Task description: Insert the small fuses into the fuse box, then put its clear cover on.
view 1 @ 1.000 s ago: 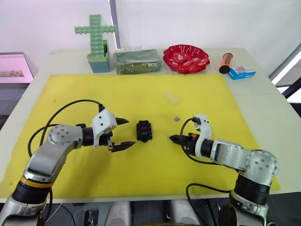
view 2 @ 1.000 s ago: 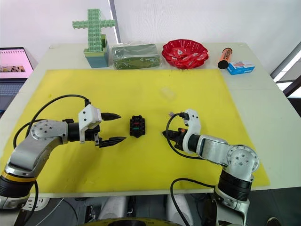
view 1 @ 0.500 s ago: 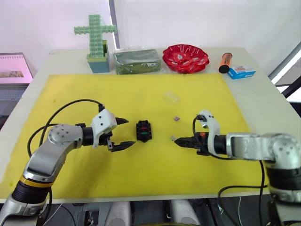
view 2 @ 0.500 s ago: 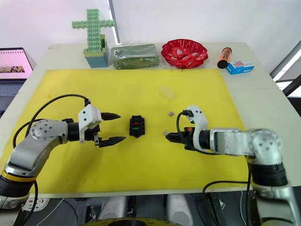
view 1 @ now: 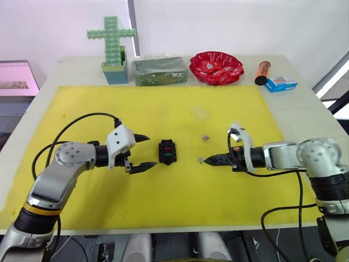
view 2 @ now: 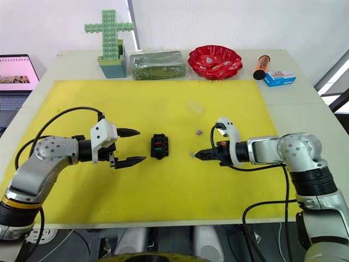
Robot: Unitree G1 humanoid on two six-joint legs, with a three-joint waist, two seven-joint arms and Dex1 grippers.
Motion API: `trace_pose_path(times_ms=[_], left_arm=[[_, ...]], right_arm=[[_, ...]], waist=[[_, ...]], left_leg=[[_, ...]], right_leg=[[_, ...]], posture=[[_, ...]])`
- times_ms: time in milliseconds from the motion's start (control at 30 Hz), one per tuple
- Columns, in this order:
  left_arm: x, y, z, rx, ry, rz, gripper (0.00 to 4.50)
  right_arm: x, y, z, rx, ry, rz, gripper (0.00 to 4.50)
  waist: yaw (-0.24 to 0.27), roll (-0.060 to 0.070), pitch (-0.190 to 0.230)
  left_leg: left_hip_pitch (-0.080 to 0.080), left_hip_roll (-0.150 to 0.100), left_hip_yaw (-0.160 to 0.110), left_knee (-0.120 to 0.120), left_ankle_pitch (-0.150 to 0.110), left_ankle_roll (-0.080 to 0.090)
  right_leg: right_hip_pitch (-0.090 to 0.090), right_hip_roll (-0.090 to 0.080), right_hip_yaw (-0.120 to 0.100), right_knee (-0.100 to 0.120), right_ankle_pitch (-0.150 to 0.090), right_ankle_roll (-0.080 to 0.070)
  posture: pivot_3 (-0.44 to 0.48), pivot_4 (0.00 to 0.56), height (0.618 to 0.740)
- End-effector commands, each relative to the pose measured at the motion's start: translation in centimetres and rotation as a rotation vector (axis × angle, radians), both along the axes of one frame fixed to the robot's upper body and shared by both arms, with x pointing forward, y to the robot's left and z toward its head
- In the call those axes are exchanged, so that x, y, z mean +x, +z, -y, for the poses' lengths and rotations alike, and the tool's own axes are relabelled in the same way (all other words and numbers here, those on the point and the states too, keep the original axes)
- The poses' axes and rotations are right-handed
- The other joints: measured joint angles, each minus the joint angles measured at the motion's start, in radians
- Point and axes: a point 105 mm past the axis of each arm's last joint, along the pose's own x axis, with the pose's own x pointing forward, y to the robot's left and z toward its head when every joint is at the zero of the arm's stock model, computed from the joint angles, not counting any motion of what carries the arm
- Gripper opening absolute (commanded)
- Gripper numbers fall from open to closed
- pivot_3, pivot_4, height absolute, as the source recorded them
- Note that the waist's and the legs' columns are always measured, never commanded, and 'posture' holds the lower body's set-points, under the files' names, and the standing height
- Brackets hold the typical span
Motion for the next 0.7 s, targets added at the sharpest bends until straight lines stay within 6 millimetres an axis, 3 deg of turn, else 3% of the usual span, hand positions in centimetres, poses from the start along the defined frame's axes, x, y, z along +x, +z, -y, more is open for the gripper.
trace_pose_path(times_ms=[33, 700], left_arm=[[0.0, 1.2, 0.1, 0.000, -0.022, 0.052, 4.50], [0.1, 1.3, 0.4, 0.002, -0.027, 0.055, 4.50]], right_arm=[[-0.2, 1.1, -0.5, 0.084, 0.043, 0.003, 1.39], [1.8, -0.1, 0.5, 0.068, -0.024, 0.000, 1.39]], waist=[[0.000, 0.000, 0.000], [0.000, 0.000, 0.000]], left_leg=[[0.000, 0.000, 0.000, 0.000, 0.000, 0.000], [0.000, 0.000, 0.000, 0.000, 0.000, 0.000]], right_leg=[[0.000, 0.000, 0.000, 0.000, 0.000, 0.000], [0.000, 0.000, 0.000, 0.000, 0.000, 0.000]], posture=[[0.000, 0.150, 0.740], [0.000, 0.150, 0.740]])
